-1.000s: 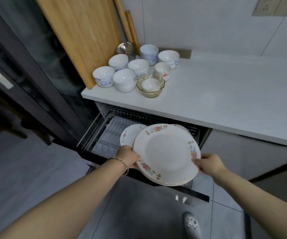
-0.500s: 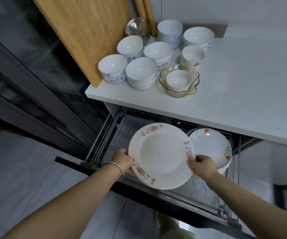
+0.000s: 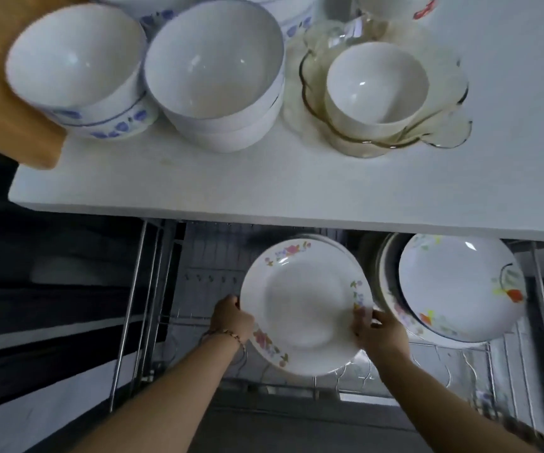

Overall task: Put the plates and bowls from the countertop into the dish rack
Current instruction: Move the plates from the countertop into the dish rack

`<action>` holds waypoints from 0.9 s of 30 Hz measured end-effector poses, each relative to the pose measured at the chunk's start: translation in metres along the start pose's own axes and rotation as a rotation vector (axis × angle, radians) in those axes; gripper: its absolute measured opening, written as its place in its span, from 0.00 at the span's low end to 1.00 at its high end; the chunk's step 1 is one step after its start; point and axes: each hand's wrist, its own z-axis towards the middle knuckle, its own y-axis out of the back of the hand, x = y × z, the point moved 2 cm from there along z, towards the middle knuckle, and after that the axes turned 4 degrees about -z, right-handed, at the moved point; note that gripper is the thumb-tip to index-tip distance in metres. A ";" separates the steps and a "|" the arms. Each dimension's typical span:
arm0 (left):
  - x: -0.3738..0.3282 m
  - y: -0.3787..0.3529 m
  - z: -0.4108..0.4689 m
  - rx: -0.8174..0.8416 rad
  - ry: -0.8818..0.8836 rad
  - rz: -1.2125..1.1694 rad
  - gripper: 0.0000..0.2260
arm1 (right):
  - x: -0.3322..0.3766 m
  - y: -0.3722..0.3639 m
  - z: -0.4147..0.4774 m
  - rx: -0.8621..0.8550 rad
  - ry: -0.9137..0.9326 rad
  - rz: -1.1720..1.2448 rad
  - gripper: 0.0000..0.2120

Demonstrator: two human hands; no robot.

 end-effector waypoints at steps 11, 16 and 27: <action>-0.016 -0.025 0.038 -0.037 -0.092 0.147 0.15 | -0.012 -0.045 0.009 -0.225 -0.180 0.070 0.17; -0.020 -0.022 0.040 0.106 -0.023 -0.149 0.25 | -0.009 -0.052 0.012 -0.062 -0.309 0.297 0.15; -0.026 -0.025 0.054 0.231 -0.069 -0.327 0.29 | -0.018 -0.067 0.018 0.126 -0.395 0.571 0.09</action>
